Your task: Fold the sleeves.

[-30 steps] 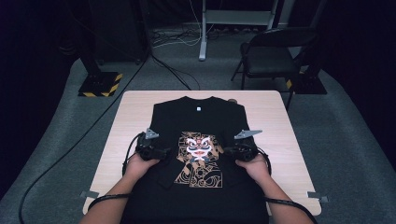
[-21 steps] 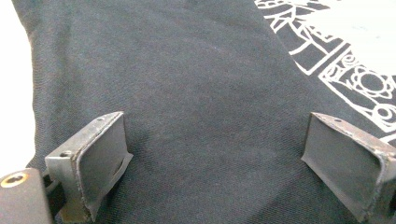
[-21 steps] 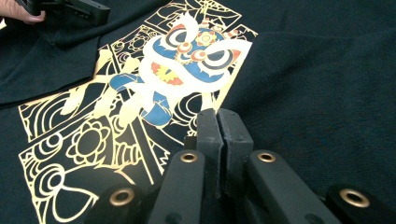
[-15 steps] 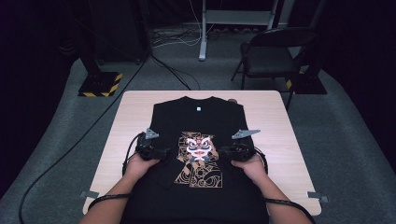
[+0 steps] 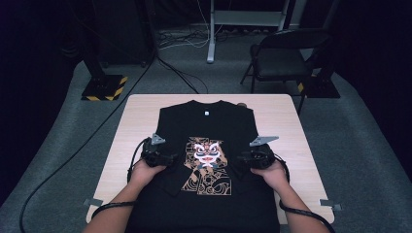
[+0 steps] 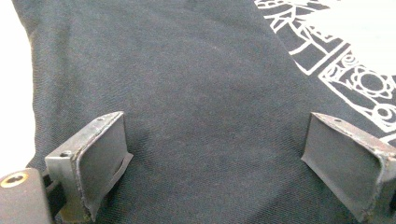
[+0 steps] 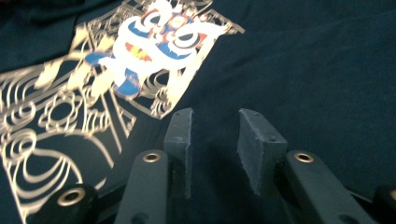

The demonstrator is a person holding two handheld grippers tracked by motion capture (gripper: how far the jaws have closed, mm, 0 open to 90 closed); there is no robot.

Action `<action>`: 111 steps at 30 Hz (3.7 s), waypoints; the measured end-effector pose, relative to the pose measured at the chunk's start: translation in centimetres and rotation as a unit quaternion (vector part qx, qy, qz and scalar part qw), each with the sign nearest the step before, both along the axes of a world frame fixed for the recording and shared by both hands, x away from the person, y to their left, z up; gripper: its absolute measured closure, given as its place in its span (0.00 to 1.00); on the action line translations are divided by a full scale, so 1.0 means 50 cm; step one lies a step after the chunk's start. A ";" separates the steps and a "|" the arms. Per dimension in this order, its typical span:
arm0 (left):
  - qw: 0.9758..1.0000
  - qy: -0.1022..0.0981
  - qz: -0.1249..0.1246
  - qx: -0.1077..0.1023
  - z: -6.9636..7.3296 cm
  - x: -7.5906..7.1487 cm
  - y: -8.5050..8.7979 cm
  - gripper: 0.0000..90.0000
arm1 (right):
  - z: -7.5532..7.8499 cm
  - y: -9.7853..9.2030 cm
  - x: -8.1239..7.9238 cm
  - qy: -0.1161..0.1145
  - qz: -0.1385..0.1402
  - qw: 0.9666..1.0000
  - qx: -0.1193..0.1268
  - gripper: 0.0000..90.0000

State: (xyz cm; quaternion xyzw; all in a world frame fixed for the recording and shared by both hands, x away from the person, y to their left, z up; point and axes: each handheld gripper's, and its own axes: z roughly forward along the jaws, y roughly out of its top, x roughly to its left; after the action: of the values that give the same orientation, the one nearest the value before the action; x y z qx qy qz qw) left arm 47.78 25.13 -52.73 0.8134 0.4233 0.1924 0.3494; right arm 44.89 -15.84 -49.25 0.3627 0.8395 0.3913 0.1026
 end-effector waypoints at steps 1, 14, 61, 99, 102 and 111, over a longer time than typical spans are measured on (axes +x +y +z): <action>1.000 0.000 0.000 0.000 0.000 0.000 0.000 0.08 | -0.002 0.000 -0.003 0.000 0.004 1.000 -0.006 0.71; 1.000 0.001 -0.001 -0.001 0.000 0.001 0.000 0.08 | -0.029 0.013 -0.021 -0.013 0.037 0.996 -0.081 0.63; 1.000 -0.001 0.002 0.000 0.000 0.000 -0.001 0.08 | -0.018 0.173 0.133 -0.030 -0.092 0.995 -0.012 0.97; 1.000 -0.002 0.004 0.000 -0.001 -0.002 -0.002 0.08 | 0.048 0.008 -0.045 -0.057 -0.020 0.997 -0.040 0.51; 1.000 -0.002 0.004 -0.001 -0.001 -0.002 -0.002 0.08 | 0.056 -0.047 -0.047 -0.055 -0.045 0.996 -0.045 0.52; 1.000 -0.002 0.005 -0.001 -0.001 -0.002 -0.002 0.08 | -0.014 -0.082 -0.089 -0.029 -0.025 0.997 -0.072 0.53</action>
State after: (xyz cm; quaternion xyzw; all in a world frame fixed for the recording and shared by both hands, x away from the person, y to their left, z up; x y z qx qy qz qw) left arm 47.68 25.02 -52.76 0.8108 0.4264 0.1956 0.3499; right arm 40.43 -19.93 -49.97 0.3636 0.8529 0.3373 0.1631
